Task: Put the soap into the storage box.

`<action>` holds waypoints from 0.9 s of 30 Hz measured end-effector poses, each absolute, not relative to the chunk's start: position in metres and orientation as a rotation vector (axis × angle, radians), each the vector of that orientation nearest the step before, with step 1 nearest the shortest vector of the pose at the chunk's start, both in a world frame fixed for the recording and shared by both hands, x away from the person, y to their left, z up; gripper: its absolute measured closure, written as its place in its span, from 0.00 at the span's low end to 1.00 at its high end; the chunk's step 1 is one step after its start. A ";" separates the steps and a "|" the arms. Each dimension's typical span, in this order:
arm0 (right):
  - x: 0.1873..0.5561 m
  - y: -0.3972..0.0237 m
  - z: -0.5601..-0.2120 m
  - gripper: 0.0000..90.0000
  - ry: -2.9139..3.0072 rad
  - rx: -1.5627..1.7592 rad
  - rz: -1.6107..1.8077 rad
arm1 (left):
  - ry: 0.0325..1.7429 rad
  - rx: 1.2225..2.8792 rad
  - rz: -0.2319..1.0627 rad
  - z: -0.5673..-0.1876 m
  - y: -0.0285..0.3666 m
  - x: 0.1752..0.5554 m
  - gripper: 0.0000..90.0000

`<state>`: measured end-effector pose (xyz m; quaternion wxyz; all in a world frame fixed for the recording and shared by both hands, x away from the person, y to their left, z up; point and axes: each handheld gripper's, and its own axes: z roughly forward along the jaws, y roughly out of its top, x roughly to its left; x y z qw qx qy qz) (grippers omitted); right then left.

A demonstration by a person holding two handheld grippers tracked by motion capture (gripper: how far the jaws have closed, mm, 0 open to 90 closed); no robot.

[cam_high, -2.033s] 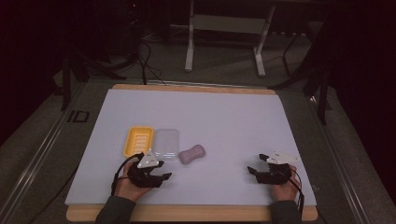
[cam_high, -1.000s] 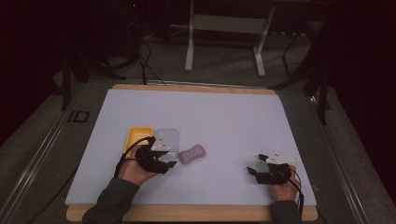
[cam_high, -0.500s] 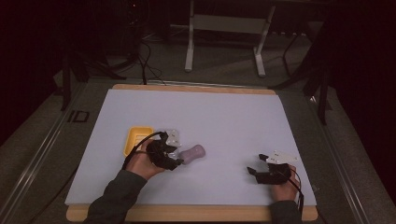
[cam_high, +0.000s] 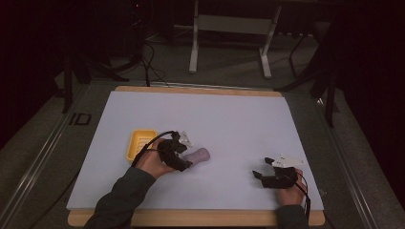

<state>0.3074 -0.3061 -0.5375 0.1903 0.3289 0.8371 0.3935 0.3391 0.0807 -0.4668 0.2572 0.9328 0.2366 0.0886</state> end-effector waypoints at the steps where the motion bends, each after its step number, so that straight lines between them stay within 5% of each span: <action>1: 0.307 -0.306 -0.537 0.27 2.352 0.924 1.105 | 0.640 2.536 0.239 -0.467 0.080 0.341 0.45; 27: 0.308 -0.305 -0.538 0.27 2.360 0.915 1.100 | 0.672 2.611 0.163 -0.479 0.053 0.374 0.34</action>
